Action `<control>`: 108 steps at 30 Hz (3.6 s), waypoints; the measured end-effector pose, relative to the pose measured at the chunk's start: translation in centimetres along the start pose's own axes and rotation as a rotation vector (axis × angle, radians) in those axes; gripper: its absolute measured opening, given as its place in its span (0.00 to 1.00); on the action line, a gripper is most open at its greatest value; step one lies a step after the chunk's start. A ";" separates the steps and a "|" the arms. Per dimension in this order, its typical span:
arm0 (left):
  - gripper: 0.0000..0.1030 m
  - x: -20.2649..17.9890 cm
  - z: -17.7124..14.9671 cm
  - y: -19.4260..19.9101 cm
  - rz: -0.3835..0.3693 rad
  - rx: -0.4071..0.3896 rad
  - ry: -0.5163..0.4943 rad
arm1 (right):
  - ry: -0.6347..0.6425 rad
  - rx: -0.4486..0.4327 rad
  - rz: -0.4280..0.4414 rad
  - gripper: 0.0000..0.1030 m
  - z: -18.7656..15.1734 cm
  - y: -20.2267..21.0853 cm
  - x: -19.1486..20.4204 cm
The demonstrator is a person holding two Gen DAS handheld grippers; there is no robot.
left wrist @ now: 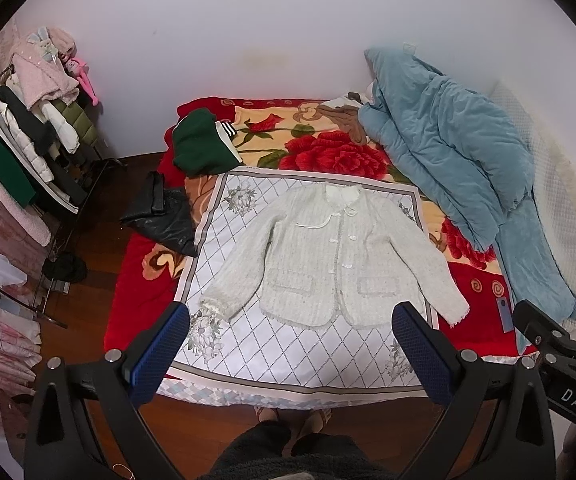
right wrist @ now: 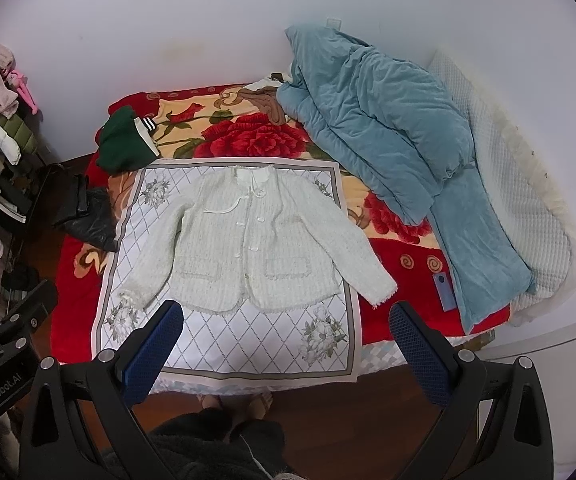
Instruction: Fold large clothes
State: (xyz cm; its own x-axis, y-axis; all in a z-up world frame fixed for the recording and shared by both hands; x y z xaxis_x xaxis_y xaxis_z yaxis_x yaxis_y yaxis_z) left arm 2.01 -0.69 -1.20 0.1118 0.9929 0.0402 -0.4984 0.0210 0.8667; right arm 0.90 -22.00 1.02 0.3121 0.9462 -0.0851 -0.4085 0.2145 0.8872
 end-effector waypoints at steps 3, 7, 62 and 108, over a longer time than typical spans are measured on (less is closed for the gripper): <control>1.00 0.1 -0.4 -0.1 -0.002 -0.005 0.001 | -0.002 -0.003 -0.002 1.00 0.1 0.2 -0.1; 1.00 0.0 0.0 0.1 -0.002 -0.009 -0.001 | -0.002 -0.005 -0.001 1.00 0.1 0.2 -0.1; 1.00 0.9 2.8 -5.0 0.080 -0.050 -0.002 | -0.131 -0.002 -0.003 1.00 3.1 -1.6 -2.2; 1.00 -21.8 5.1 -62.6 0.212 0.322 -0.232 | -1.089 0.128 -0.116 0.11 -4.7 -73.0 -33.8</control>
State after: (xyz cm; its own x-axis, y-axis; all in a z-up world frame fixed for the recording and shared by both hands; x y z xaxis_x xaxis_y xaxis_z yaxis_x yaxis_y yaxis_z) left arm 35.20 -24.27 -53.83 0.2442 0.9182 0.3120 -0.2417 -0.2539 0.9365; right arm 16.13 -68.51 -63.03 0.9574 0.1886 0.2187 -0.2557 0.2014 0.9455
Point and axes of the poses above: each gripper's, at about its wrist camera, not at the fingertips, and y roughly against the way its jaws point, x to its left, z to its top, the point moved 4 cm from there along -y, roughly the way its jaws point, and after that the axes turned 6 degrees about -y, right-handed, at the moved point
